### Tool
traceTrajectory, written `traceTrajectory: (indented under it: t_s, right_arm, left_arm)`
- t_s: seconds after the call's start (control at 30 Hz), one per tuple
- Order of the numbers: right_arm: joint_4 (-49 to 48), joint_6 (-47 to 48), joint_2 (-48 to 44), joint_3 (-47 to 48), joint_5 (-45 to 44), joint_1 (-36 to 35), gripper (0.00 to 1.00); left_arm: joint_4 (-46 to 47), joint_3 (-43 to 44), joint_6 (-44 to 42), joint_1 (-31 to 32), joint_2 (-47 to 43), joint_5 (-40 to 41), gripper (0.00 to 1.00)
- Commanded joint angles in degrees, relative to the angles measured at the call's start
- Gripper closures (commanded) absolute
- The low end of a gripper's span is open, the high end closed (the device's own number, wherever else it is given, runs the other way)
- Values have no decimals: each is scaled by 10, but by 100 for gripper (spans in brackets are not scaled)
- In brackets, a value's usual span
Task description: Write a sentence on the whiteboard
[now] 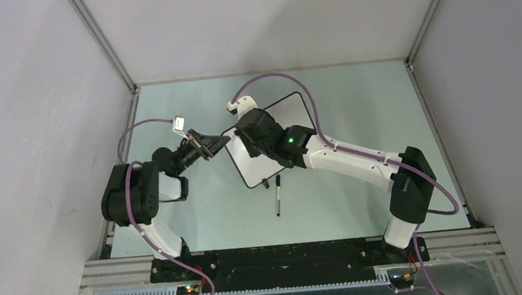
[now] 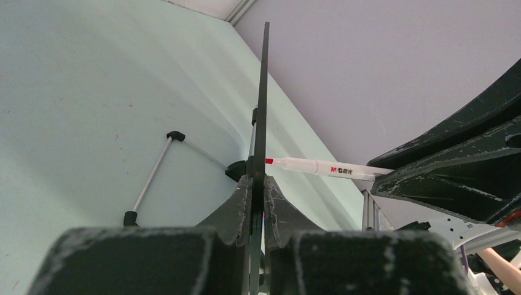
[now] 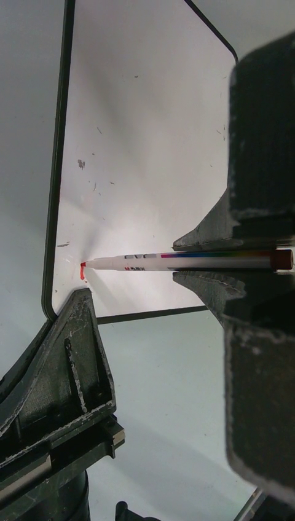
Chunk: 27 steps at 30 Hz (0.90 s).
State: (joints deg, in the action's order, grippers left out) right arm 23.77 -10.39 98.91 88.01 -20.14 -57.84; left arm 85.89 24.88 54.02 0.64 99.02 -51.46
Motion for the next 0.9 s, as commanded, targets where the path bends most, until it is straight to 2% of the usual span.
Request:
traceTrajectory:
  t_s: [0.0,0.4,0.67,0.87]
  right_arm:
    - [2,7,-2,15,-25,12,100]
    - [1,3,-14,6,-17,20,100]
    - [-50,4,-76,-48,6,17,100]
    - [-59,9,-79,-55,21,16,100]
  left_arm:
    - [18,5,-1,9,-9,-22,100]
    - [18,5,-1,9,-9,-22,100]
    - [18,5,-2,9,-9,-22,100]
    - [18,5,-2,9,-10,-22,100]
